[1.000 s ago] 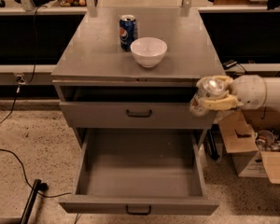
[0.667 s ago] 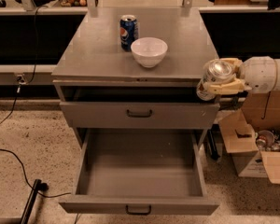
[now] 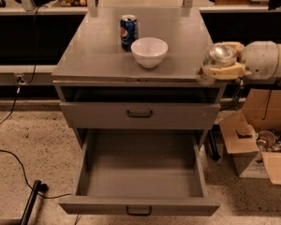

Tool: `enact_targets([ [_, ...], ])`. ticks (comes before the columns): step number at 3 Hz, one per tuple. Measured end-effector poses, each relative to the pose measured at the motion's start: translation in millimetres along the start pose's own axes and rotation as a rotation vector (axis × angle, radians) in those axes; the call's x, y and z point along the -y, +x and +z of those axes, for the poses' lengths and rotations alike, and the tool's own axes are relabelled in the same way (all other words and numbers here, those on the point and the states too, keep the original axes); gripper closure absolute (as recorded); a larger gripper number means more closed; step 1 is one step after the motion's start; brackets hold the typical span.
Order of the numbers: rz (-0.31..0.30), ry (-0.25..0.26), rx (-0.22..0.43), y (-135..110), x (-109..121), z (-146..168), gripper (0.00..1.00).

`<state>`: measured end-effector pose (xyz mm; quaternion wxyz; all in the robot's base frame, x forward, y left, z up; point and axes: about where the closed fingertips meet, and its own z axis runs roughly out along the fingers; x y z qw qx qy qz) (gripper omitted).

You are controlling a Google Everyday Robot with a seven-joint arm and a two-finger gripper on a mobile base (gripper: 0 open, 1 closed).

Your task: Pick 7up can from middle drawer and place on counter

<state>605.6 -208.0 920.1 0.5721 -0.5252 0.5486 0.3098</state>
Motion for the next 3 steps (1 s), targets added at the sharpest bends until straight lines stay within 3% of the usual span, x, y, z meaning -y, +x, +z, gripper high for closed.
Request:
enact_targets([
  [1,0.012,0.068,-0.015,-33.9,43.1,0.6,1.0],
  [2,0.121,0.147,-0.044,-39.1,75.7,5.6,1.0],
  [3,0.218,0.19,-0.082,-23.9,93.0,21.6,1.0],
])
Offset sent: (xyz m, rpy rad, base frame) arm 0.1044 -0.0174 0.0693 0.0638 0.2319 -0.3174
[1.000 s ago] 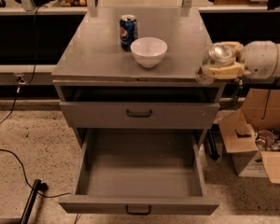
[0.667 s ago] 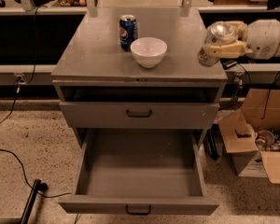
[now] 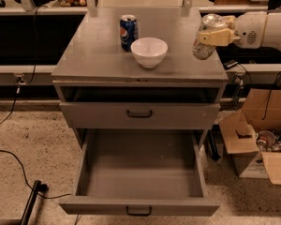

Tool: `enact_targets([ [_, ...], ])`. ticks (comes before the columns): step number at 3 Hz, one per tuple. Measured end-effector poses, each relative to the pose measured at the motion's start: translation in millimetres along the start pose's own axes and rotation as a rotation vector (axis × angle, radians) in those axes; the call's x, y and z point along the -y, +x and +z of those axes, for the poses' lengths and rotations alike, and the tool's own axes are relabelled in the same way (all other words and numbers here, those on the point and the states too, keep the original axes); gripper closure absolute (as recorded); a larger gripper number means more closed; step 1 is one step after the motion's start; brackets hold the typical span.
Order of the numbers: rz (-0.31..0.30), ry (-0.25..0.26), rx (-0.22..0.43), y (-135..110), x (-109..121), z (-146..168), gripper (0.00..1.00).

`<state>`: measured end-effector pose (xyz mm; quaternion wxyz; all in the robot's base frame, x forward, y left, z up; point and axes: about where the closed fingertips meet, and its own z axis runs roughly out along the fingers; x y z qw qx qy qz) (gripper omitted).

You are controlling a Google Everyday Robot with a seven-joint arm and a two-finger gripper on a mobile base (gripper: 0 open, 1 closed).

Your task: Pick 7up can from middle drawer and place on counter

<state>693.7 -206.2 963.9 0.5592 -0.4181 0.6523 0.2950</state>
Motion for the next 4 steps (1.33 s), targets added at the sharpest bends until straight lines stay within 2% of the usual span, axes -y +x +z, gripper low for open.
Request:
enact_targets([
  [1,0.059,0.022,-0.036,21.4,2.6,14.7,1.0],
  [2,0.076,0.018,-0.13,44.1,-4.4,30.5,0.82],
  [3,0.068,0.014,-0.188,59.7,-11.0,40.3,0.59],
  [4,0.069,0.008,-0.194,62.5,-13.1,44.3,0.36],
])
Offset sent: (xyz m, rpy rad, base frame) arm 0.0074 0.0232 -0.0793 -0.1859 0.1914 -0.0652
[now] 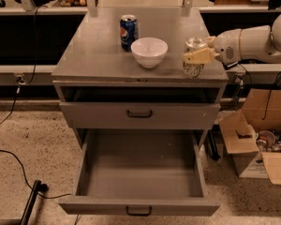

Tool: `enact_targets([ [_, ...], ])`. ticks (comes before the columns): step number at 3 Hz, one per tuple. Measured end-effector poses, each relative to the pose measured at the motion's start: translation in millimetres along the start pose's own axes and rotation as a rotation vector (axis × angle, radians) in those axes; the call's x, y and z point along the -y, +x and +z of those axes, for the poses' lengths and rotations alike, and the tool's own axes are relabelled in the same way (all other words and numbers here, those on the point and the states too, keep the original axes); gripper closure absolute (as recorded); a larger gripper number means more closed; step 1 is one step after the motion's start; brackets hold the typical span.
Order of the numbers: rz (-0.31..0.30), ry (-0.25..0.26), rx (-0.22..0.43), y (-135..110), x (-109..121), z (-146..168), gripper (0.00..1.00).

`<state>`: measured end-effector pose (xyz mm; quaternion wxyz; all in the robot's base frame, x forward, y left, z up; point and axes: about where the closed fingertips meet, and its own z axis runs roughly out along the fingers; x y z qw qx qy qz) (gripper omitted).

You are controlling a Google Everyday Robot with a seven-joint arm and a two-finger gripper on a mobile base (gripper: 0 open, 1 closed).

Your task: Pick 7up can from middle drawer and place on counter

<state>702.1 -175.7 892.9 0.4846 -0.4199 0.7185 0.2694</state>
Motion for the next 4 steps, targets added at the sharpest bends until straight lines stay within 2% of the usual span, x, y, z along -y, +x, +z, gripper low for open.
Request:
enact_targets([
  [1,0.0,-0.005,0.0,0.1,-1.1,3.1,0.14],
  [2,0.0,-0.01,0.0,0.0,-2.1,5.9,0.0],
  [4,-0.021,-0.021,-0.025,1.0,-2.6,10.5,0.0],
])
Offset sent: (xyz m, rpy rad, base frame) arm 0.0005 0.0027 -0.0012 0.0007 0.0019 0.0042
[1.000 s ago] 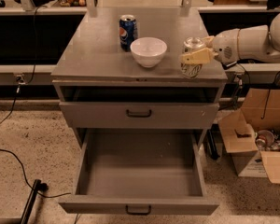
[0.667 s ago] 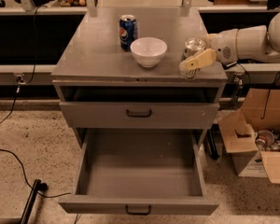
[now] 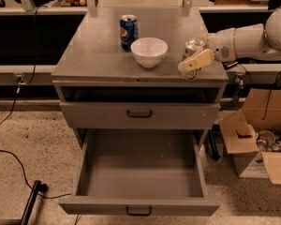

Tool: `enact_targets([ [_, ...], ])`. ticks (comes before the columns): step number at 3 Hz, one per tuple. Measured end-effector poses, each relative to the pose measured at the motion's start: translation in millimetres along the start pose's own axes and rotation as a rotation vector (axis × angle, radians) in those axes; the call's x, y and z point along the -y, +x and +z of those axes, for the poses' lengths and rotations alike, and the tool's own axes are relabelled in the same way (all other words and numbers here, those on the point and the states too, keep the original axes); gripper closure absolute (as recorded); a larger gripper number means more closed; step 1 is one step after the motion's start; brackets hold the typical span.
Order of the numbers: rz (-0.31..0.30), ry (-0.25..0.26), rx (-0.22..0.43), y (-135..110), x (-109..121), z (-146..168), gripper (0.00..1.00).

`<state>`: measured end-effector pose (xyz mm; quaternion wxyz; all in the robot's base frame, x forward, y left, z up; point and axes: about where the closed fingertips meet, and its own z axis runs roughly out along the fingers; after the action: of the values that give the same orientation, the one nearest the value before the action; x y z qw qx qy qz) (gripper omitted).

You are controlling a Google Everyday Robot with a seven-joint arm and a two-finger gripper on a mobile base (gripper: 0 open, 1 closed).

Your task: Pick 7up can from middle drawer and place on counter

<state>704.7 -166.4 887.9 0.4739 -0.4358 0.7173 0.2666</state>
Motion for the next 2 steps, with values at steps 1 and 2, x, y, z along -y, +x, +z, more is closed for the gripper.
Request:
enact_targets([
  [1,-0.049,-0.019,0.052,-11.2,0.9,-20.7,0.0],
  [2,-0.101,-0.042,0.091,-21.4,0.1,-43.5,0.0],
])
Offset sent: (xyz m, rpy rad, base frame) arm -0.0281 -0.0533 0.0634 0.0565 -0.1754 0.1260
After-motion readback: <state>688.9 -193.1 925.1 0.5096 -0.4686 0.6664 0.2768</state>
